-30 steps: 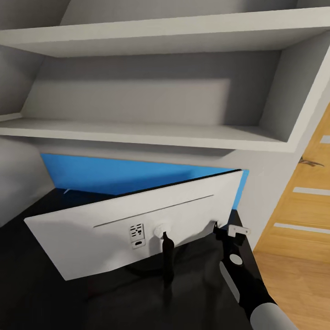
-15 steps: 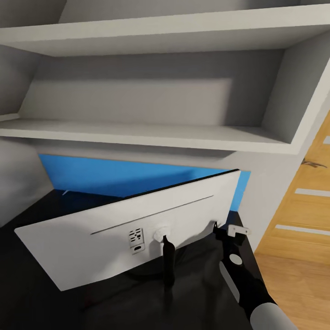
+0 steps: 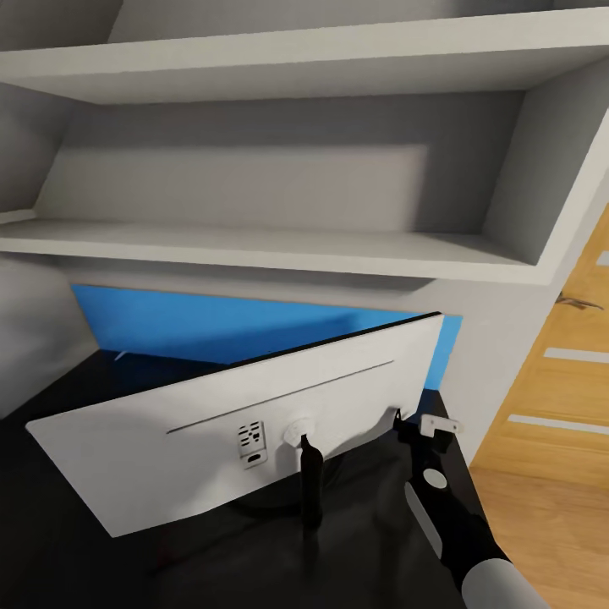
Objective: In the bedroom, organize the workspace by keeping the computer under the desk, ensuring the monitor is on the desk, placing the keyboard on the desk next to the monitor, placing the mouse on the desk next to the keyboard, moving the folder from the swivel chair onto the desk next to the mouse, stacking the notebook on top of the folder with the pen on top of the notebook, and positioning the swivel chair next to the desk.
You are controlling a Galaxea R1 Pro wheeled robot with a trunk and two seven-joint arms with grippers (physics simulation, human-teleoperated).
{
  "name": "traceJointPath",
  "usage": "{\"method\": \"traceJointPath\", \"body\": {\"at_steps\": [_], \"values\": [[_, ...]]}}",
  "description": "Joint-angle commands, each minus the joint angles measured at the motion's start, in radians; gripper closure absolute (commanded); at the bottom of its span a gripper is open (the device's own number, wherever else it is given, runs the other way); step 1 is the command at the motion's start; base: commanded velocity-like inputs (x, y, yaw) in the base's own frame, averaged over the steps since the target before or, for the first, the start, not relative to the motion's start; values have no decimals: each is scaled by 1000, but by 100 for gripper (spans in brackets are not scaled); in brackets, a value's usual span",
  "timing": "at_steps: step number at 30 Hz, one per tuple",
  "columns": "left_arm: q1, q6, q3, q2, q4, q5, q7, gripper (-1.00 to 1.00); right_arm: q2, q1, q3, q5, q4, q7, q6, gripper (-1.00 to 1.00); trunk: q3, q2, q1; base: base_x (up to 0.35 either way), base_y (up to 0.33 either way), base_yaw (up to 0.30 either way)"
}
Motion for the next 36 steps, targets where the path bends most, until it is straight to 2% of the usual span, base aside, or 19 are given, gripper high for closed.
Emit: {"method": "traceJointPath", "body": {"at_steps": [1, 18, 28, 36], "values": [[0, -1, -3, 0, 0, 11, -8, -100, -1, -1, 4, -10, 0, -4, -6, -100, -1, -1, 0, 19, 0, 0], [0, -1, -2, 0, 0, 11, -8, -100, -1, -1, 4, -9, 0, -3, -6, -100, -1, -1, 0, 34, 0, 0], [0, 0, -2, 0, 0, 11, -8, -100, -1, -1, 3, -10, 1, 6, -6, -100, -1, -1, 0, -259, 0, 0], [0, 0, -2, 0, 0, 11, -8, -100, -1, -1, 1, -11, 18, 103, -6, -100, -1, -1, 0, -304, 0, 0]]}}
